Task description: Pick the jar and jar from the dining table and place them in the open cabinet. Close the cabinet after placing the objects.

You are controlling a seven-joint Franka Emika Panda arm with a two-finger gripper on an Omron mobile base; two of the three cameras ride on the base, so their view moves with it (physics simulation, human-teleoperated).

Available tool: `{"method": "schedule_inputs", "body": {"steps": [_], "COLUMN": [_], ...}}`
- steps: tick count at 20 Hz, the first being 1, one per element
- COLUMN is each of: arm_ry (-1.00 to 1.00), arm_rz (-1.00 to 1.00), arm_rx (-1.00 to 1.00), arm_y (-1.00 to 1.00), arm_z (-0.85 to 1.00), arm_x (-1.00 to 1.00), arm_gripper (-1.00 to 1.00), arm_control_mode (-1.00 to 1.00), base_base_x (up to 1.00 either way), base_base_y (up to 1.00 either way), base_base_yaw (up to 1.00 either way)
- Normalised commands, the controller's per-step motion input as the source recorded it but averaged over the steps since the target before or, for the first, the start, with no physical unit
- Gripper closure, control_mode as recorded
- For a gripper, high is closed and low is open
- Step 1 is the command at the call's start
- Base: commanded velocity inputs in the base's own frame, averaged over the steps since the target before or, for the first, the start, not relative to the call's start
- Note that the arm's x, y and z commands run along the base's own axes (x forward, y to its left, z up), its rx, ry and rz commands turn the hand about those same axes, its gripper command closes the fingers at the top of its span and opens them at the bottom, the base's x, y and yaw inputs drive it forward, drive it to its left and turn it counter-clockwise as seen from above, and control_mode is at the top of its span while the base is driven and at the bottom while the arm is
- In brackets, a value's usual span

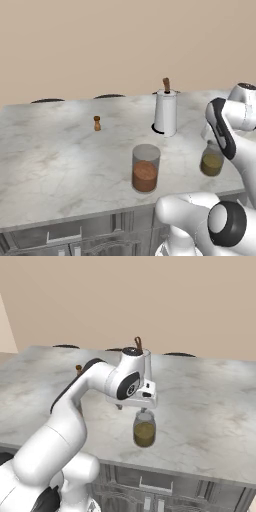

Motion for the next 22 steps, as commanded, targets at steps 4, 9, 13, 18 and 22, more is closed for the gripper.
{"method": "schedule_inputs", "body": {"steps": [4, 9, 13, 18, 22], "arm_ry": [0.00, 0.00, 0.00, 0.00, 0.00], "arm_rz": [0.00, 0.00, 0.00, 0.00, 0.00], "arm_rx": [0.00, 0.00, 0.00, 0.00, 0.00], "arm_y": [0.00, 0.00, 0.00, 0.00, -0.01], "arm_z": [-0.20, -0.08, -0.10, -0.15, -0.21], "arm_x": [0.15, 0.22, 0.22, 0.21, 0.19], "arm_gripper": [-1.00, -1.00, -1.00, -1.00, -1.00], "arm_control_mode": [-1.00, -1.00, -1.00, -1.00, -1.00], "base_base_x": [0.00, 0.00, 0.00, 0.00, 0.00], "base_base_y": [0.00, 0.00, 0.00, 0.00, 0.00], "base_base_yaw": [0.00, 0.00, 0.00, 0.00, 0.00]}}
